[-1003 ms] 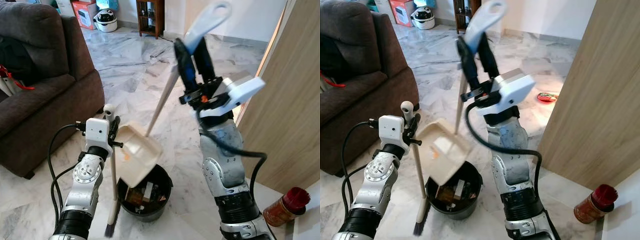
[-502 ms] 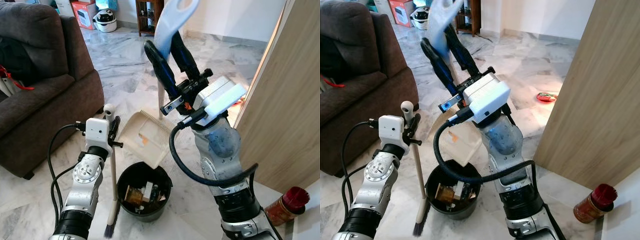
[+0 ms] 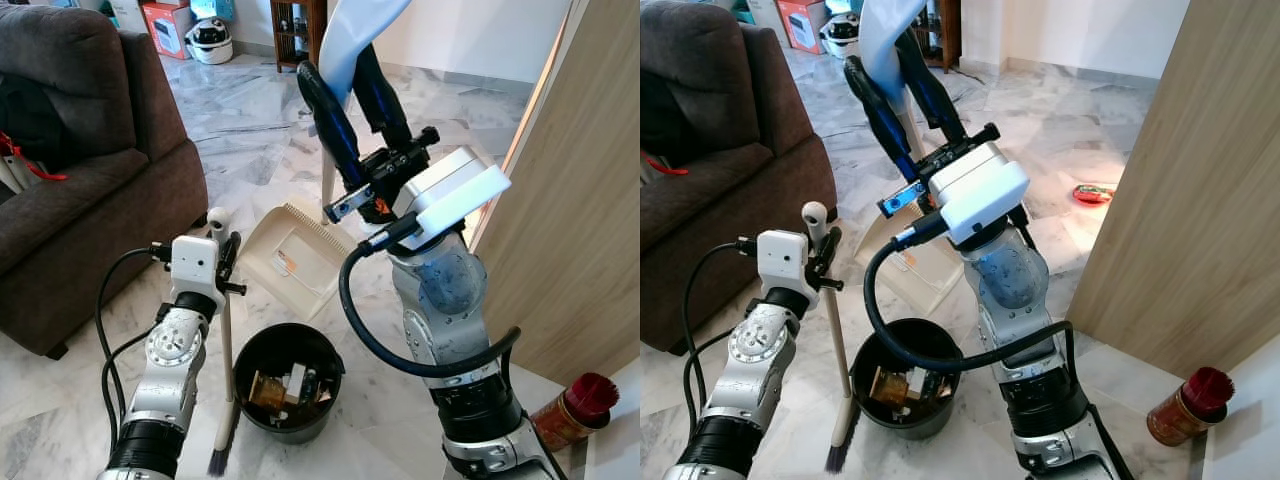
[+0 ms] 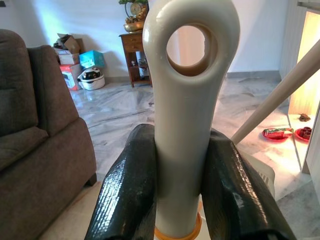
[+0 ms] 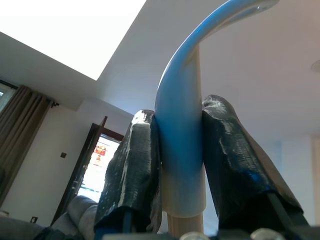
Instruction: Sweep floor
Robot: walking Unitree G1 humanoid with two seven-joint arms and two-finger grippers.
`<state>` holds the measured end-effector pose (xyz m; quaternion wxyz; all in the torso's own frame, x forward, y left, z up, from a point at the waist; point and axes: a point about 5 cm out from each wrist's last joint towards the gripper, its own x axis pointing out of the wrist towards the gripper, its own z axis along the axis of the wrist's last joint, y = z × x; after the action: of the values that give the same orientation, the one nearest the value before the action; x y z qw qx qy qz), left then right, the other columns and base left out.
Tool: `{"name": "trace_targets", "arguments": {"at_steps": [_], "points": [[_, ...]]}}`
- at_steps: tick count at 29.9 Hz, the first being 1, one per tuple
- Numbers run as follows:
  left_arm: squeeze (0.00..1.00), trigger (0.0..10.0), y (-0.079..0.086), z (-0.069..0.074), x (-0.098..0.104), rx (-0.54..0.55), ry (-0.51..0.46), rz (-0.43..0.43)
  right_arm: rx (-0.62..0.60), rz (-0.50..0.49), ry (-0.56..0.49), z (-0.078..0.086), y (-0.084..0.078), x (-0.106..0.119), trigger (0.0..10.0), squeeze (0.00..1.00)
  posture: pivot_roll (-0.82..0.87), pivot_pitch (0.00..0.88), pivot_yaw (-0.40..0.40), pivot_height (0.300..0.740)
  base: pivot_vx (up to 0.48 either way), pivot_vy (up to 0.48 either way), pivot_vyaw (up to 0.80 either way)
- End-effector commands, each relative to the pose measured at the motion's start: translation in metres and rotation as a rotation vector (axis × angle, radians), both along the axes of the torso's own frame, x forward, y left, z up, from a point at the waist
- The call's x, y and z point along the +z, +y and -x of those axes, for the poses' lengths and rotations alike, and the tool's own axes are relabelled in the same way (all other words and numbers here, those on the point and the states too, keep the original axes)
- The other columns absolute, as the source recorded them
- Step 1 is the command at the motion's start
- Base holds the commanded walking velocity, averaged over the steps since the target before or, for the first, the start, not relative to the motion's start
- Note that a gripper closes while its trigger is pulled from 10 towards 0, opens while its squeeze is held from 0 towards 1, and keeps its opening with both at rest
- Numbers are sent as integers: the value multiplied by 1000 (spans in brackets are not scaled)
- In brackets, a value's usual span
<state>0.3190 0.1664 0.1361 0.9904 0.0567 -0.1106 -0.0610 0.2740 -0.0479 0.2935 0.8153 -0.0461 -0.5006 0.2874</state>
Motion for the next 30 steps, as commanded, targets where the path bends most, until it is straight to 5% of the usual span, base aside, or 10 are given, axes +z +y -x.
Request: {"name": "trace_targets", "arguments": {"at_steps": [1,30], "points": [[0,10000,-1,-3,15,-13,-63,12,15,-28,-127,13,2,21,10000,0,83,57,64,740,0,0,0],[0,10000,-3,-2,13,-29,-56,10,-112,-21,-134,2,-17,21,10000,0,85,42,69,740,0,0,0]]}}
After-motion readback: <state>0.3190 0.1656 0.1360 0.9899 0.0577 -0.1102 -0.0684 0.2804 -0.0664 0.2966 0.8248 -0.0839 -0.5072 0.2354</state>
